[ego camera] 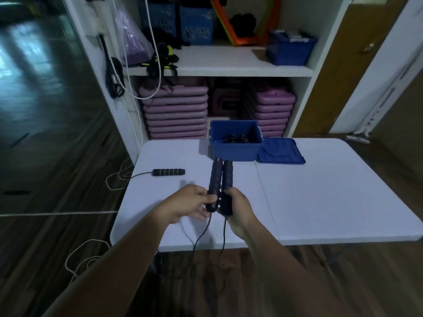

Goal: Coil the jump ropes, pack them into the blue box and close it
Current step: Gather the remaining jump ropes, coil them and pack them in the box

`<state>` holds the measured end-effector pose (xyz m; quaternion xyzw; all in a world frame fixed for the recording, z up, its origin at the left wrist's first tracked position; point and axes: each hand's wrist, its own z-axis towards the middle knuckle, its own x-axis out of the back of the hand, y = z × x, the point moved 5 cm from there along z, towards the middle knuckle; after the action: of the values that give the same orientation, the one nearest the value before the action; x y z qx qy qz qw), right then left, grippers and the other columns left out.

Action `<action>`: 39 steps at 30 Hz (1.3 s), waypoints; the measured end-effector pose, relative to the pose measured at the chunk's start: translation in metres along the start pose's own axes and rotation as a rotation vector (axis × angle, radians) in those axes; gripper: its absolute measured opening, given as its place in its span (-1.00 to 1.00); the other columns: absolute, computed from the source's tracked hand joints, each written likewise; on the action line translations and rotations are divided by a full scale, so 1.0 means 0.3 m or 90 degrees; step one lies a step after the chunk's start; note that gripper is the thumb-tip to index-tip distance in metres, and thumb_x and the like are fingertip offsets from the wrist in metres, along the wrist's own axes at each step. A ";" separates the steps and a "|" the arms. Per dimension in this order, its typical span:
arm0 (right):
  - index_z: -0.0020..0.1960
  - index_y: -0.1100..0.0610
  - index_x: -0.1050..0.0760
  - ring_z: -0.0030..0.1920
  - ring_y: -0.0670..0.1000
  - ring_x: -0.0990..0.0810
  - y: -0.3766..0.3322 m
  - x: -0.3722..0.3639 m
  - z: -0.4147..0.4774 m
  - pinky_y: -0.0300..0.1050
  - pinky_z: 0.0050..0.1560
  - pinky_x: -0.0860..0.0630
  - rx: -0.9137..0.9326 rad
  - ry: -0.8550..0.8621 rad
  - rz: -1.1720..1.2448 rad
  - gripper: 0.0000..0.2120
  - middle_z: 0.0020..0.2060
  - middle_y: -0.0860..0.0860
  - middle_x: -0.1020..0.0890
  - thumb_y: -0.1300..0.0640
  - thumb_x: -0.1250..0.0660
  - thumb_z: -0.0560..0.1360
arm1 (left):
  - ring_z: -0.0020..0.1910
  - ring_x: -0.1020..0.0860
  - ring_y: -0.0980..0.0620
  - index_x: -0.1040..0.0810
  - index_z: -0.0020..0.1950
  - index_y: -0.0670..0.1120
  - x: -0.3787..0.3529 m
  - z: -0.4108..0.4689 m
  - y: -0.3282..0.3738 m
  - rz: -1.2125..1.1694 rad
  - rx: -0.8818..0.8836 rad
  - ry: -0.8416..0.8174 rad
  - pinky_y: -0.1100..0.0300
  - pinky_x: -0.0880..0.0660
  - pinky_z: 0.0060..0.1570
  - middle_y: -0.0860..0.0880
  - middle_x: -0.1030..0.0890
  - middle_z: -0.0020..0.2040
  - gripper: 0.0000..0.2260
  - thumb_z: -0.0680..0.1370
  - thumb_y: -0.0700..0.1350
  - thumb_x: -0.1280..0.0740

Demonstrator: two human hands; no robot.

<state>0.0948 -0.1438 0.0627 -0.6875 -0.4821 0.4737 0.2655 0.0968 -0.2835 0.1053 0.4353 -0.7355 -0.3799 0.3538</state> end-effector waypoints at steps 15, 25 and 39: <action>0.21 0.22 -0.54 -0.07 0.14 -0.66 -0.213 0.181 -0.053 0.09 0.01 -0.63 0.056 -0.079 -0.076 -0.74 -0.06 0.19 -0.67 0.18 -0.39 0.54 | 0.00 -0.62 -0.04 -0.64 0.12 -0.01 -0.130 -0.006 0.205 0.271 -0.219 0.199 0.12 -0.54 0.09 -0.01 -0.65 0.07 -0.87 0.58 -0.10 -0.38; 0.10 0.27 -0.56 -0.08 0.18 -0.69 -0.452 0.162 -0.103 0.12 -0.02 -0.64 0.003 -0.266 -0.404 -0.79 -0.13 0.18 -0.70 0.17 -0.41 0.53 | 0.59 -0.06 -0.15 -0.23 0.54 0.03 -0.244 0.060 0.448 1.123 -0.506 0.145 -0.07 0.09 0.56 -0.04 -0.26 0.56 -0.42 0.55 0.00 -0.33; -0.10 0.16 -0.53 -0.37 -0.03 -0.37 -0.596 0.338 -0.120 -0.05 -0.12 -0.43 0.134 -0.191 -0.277 -0.72 -0.38 0.00 -0.35 -0.05 -0.28 0.59 | -0.27 -0.53 -0.02 -0.41 -0.17 0.06 -0.114 0.108 0.564 0.614 -0.297 0.282 0.10 -0.41 -0.33 0.05 -0.56 -0.25 -0.79 0.34 0.05 -0.41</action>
<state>0.0627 0.0229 0.1845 -0.4585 -0.6004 0.5496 0.3567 0.0190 -0.1880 0.2306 0.0309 -0.6557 -0.2277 0.7192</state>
